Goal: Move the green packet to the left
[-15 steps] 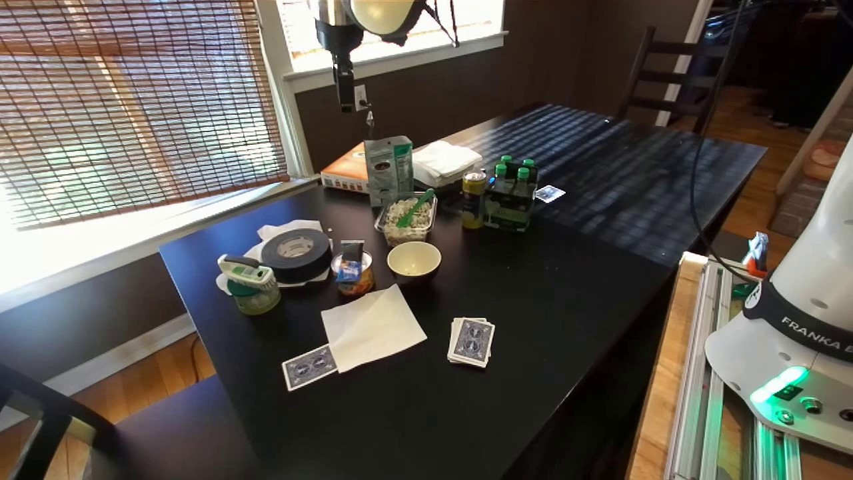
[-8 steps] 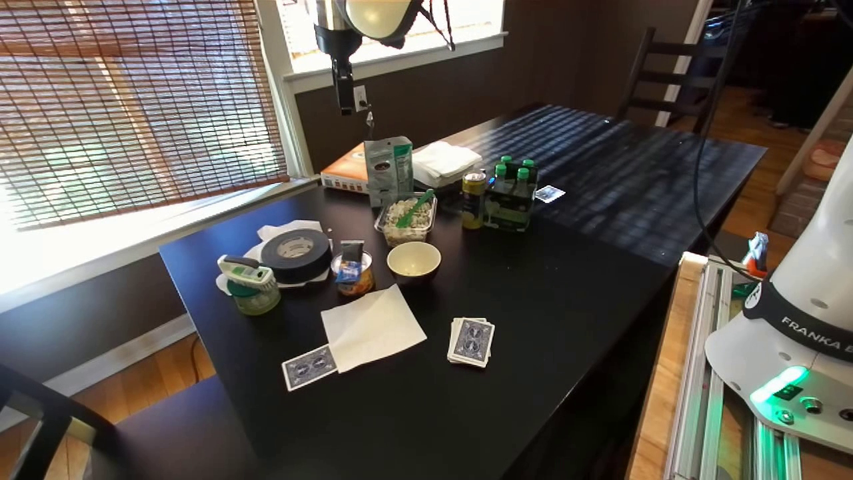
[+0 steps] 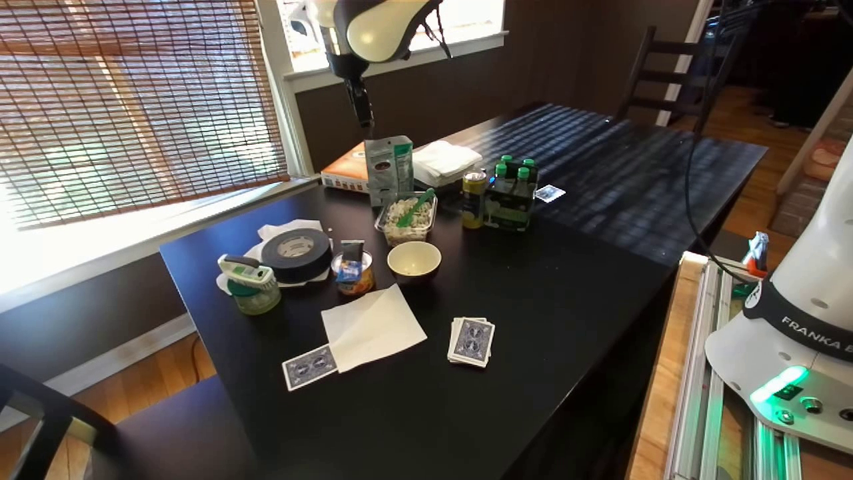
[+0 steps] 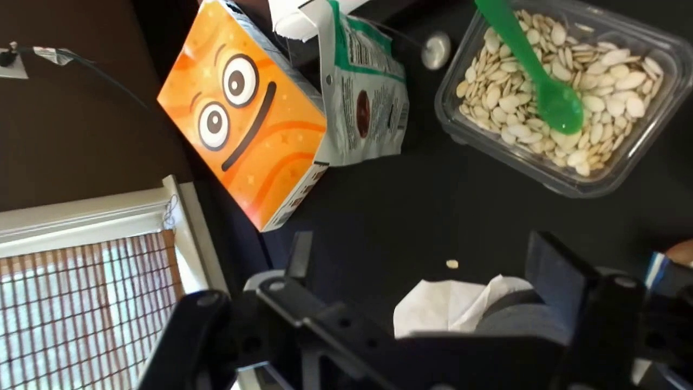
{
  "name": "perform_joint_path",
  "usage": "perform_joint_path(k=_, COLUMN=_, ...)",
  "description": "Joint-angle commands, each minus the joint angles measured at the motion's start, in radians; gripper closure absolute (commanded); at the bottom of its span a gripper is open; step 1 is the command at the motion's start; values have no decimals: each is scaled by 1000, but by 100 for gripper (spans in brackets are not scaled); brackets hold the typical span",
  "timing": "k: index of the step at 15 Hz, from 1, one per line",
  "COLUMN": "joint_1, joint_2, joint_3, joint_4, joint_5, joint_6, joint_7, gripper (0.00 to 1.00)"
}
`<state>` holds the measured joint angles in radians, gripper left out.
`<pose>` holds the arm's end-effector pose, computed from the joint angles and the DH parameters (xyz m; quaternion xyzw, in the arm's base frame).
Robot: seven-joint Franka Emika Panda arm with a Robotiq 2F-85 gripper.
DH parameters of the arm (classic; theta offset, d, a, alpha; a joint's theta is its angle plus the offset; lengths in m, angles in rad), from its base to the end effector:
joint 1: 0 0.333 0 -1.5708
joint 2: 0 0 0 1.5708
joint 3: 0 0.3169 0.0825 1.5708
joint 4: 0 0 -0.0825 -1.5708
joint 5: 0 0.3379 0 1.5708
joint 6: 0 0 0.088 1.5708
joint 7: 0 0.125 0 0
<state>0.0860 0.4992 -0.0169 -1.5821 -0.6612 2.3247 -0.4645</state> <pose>0.6776 0.0297 0.3844 0.8535 0.4336 0.0600 0.2828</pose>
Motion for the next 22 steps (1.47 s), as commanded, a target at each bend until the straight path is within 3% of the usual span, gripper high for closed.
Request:
perform_joint_path(k=1, joint_1=-22, joint_2=217, joint_3=8, joint_4=244, joint_5=7, joint_6=-88, joint_7=-138, gripper=0)
perform_joint_path(k=4, joint_1=-64, joint_2=350, joint_3=28, joint_4=381, joint_5=75, joint_6=-76, joint_7=-221, gripper=0)
perform_joint_path(k=7, joint_1=-70, joint_2=457, joint_3=-7, joint_4=521, joint_5=117, joint_6=-108, joint_7=-186, gripper=0)
perform_joint_path(k=8, joint_1=-54, joint_2=366, joint_3=-15, joint_4=369, joint_5=89, joint_6=-61, joint_7=-170, gripper=0)
perform_joint_path(k=11, joint_1=-65, joint_2=430, joint_3=-26, joint_4=457, joint_5=109, joint_6=-64, joint_7=-171, gripper=0)
perform_joint_path(k=16, joint_1=-60, joint_2=437, joint_3=-26, joint_4=478, joint_5=111, joint_6=-77, joint_7=-171, gripper=0)
perform_joint_path(k=22, joint_1=-120, joint_2=498, joint_3=-51, joint_4=587, joint_5=218, joint_6=-144, joint_7=-134, gripper=0)
